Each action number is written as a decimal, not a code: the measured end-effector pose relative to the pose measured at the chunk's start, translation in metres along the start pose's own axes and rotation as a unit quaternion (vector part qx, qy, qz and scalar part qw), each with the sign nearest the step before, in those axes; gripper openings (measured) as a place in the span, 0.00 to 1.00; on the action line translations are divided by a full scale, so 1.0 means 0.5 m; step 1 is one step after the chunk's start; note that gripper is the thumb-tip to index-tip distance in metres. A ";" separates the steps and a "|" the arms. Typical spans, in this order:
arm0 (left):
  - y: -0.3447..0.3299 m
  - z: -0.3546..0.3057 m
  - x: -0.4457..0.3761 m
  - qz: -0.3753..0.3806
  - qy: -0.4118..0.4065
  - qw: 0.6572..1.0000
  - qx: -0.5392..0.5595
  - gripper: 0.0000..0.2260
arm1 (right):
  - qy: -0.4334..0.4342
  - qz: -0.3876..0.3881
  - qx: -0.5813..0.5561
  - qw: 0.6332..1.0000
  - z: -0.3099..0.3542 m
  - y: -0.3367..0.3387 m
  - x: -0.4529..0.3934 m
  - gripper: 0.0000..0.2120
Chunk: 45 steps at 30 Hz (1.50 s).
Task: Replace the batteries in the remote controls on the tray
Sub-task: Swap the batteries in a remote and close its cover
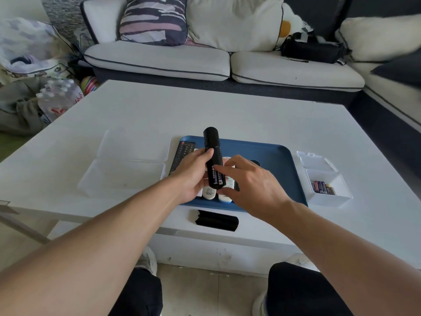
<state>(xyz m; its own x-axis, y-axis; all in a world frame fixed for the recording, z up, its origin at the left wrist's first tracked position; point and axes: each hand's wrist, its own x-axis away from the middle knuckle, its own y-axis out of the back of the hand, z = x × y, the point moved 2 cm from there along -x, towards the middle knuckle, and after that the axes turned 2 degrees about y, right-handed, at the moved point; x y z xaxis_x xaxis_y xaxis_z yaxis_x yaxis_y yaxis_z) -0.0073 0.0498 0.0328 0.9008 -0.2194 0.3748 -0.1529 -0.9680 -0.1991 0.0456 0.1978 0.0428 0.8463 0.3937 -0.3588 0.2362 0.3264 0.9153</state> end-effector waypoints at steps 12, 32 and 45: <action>-0.008 -0.004 0.014 0.008 -0.010 1.000 0.018 0.11 | -0.022 0.079 -0.026 0.996 0.004 0.020 -0.028 0.21; -0.024 0.011 0.016 -0.041 -0.009 0.999 -0.007 0.11 | -0.208 0.142 -0.211 0.945 0.005 0.014 -0.038 0.09; -0.023 -0.003 0.024 -0.001 0.083 0.995 0.048 0.14 | -0.205 0.092 -0.296 0.928 -0.003 0.036 -0.028 0.06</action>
<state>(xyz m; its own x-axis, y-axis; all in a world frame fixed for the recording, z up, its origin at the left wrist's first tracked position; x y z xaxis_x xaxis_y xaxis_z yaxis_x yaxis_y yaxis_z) 0.0048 0.0580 0.0408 0.8204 -0.2413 0.5184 -0.1039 -0.9544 -0.2798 0.0374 0.1993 0.0638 0.9856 0.1691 0.0059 -0.1324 0.7492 0.6489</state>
